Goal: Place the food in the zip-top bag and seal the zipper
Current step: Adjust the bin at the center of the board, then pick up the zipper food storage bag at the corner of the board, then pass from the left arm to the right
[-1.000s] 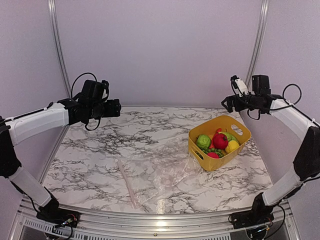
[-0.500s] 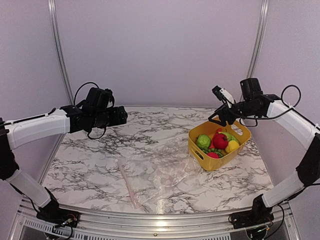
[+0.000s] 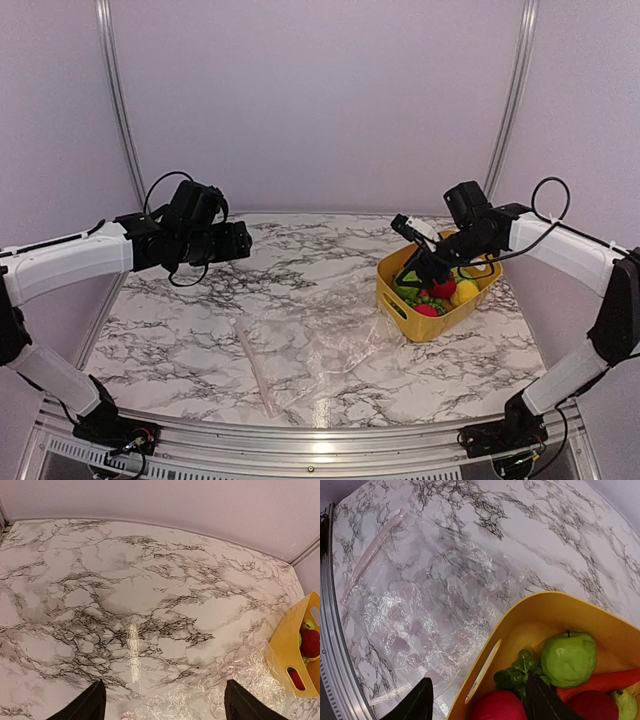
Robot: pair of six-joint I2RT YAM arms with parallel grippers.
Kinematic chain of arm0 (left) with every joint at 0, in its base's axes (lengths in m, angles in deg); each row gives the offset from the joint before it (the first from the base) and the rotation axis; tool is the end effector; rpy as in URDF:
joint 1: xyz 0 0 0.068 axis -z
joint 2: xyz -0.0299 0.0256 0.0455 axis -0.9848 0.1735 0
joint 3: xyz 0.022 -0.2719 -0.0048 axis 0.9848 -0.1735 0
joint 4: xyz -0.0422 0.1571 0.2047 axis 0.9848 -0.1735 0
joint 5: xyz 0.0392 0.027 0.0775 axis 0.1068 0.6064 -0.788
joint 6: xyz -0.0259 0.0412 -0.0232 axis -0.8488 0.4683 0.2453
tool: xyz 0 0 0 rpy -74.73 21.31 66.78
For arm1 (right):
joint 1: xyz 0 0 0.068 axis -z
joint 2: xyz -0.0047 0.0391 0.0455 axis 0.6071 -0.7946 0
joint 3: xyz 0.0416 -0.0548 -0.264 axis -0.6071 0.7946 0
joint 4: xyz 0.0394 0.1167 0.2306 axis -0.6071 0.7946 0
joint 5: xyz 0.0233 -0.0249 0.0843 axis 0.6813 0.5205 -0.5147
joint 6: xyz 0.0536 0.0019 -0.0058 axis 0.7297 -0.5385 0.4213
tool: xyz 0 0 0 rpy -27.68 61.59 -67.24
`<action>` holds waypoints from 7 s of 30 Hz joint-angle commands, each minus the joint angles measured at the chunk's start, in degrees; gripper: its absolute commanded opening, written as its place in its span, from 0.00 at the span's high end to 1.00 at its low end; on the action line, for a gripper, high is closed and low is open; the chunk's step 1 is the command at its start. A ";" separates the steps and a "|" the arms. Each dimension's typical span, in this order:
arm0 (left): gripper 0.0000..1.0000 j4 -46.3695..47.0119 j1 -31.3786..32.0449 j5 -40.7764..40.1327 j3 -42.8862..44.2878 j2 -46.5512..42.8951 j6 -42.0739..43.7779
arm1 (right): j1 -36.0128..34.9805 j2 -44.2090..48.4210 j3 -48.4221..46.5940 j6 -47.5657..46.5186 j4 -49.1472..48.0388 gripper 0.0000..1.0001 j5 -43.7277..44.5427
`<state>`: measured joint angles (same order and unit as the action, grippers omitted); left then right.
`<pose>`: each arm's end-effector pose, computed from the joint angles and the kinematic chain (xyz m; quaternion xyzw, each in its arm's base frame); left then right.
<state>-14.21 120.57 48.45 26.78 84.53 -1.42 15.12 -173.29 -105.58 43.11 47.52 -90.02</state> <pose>0.2589 -0.2071 0.3001 -0.0220 0.8746 -0.1699 0.4535 0.2709 0.1299 0.2813 -0.4487 0.8127 0.2329 0.2897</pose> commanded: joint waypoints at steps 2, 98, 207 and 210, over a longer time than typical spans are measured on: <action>0.16 -2.38 0.05 -2.89 -2.33 -3.48 -1.95 | -2.17 -3.05 -1.99 -1.06 0.85 0.41 1.63; 0.50 5.31 1.16 23.58 -28.87 -7.15 -12.56 | 0.43 -5.44 -3.56 19.98 -7.21 0.40 13.09; 0.94 -6.08 1.37 -5.01 -1.04 -17.69 -60.38 | -39.62 -36.57 -54.08 14.41 -8.94 0.47 26.95; 0.94 -6.33 1.37 -4.93 -0.74 -17.65 -60.01 | -39.61 -36.81 -54.29 15.43 -10.18 0.59 33.13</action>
<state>-21.18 121.72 43.54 25.14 67.85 -62.60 -24.14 -208.87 -158.80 56.20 39.56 -66.02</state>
